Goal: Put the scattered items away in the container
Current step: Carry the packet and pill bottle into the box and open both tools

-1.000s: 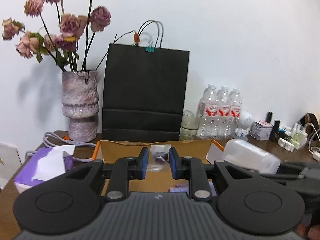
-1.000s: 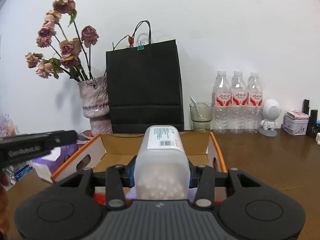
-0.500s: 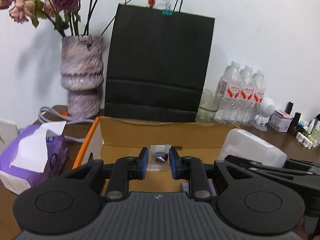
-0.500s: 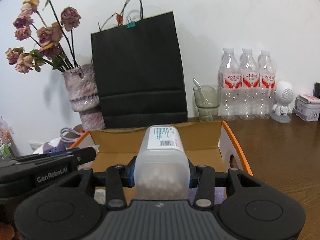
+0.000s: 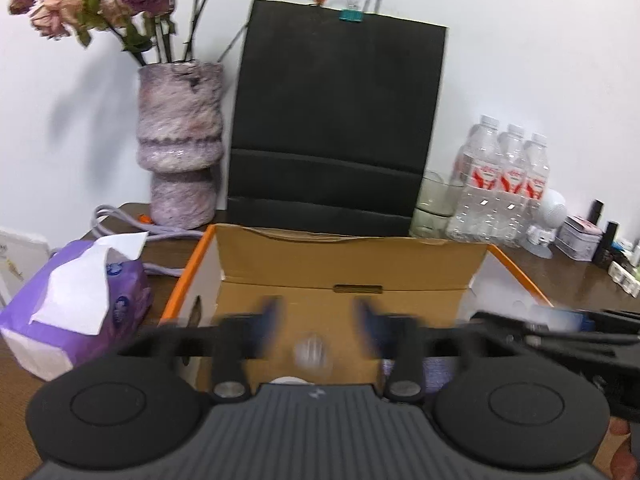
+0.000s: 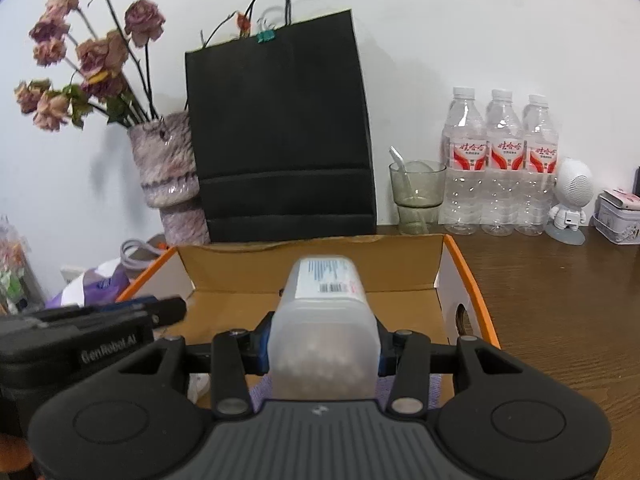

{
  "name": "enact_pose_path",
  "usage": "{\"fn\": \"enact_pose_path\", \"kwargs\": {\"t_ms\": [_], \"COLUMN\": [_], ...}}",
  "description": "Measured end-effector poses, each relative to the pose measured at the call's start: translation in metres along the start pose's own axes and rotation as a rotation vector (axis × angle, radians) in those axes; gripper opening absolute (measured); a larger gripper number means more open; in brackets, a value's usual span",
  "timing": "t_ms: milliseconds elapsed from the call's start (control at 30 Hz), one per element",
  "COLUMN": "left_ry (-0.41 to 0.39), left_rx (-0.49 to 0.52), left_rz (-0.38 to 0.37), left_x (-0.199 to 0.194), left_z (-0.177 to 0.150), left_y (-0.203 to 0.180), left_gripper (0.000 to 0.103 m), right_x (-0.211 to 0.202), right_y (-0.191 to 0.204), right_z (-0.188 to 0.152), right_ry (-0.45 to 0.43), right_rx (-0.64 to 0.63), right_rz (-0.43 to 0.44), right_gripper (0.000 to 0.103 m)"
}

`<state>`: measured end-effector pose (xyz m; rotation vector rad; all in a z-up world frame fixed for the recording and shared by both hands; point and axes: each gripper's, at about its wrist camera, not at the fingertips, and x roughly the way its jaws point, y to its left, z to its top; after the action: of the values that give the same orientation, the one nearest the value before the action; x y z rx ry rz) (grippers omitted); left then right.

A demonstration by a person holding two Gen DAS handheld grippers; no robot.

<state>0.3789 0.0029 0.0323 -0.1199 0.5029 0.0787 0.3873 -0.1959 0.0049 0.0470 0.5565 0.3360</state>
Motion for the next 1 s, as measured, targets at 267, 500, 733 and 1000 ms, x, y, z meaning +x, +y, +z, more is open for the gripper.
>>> {"fn": "enact_pose_path", "kwargs": {"t_ms": [267,500,733,1000], "left_ry": [0.007,0.01,0.005,-0.014], "left_rx": [-0.03,-0.013,-0.018,-0.028], "left_rz": [0.02,0.012,0.007,-0.008], "left_x": [-0.006,-0.006,-0.007,-0.019], "left_z": [0.005,0.004,0.004,0.004], "left_y": [0.005,0.0,0.001,0.0], "left_gripper": [0.103,0.103,0.103,0.103], "right_x": [-0.009,-0.01,-0.013,-0.023], "right_y": [-0.011,-0.011,-0.008,-0.007], "right_z": [0.008,0.007,0.007,0.009], "right_ry": [-0.009,-0.006,-0.009,-0.025], "right_rx": [0.031,0.027,0.018,0.011], "right_rz": [-0.058,-0.059,-0.051,-0.05], "right_gripper": [0.103,0.103,0.103,0.103]}}
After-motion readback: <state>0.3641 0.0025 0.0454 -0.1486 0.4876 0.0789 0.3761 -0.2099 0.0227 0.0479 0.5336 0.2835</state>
